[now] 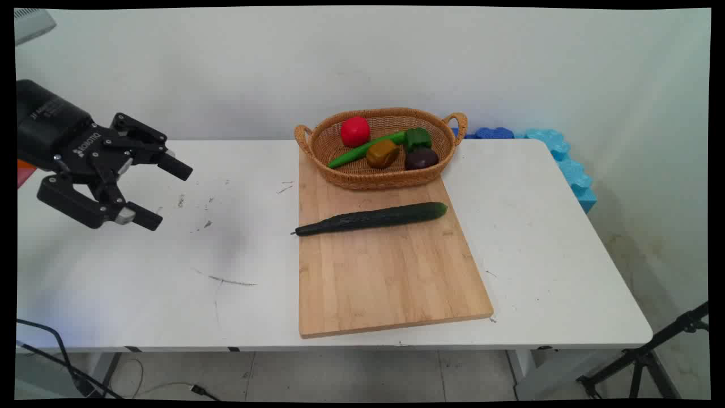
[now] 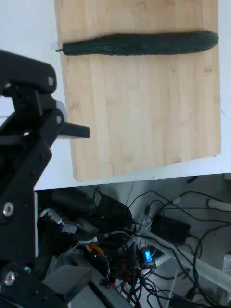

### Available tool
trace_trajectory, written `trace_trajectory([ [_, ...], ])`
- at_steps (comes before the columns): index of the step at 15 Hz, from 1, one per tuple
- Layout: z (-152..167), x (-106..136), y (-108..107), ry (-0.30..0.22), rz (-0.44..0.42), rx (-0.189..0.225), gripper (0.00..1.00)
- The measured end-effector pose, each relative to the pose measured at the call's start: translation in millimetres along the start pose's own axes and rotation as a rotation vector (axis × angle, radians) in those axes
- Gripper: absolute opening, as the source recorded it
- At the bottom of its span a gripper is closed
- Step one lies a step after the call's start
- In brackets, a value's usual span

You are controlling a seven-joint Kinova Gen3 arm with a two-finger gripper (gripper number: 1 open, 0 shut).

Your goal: Pick up the potato from the vegetable basket

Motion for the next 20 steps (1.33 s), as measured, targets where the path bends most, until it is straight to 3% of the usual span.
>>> trace_trajectory([
  [7, 7.3, 8.3, -0.5, 0.001, -0.007, 0.012, 1.0],
  [10, 19.7, 23.6, -6.3, -0.001, -0.005, 0.027, 1.0],
  [15, 58.7, 73.6, -25.7, -0.014, -0.02, 0.089, 1.0],
  [20, 104.5, 123.4, -64.4, -0.032, -0.059, 0.203, 1.0],
])
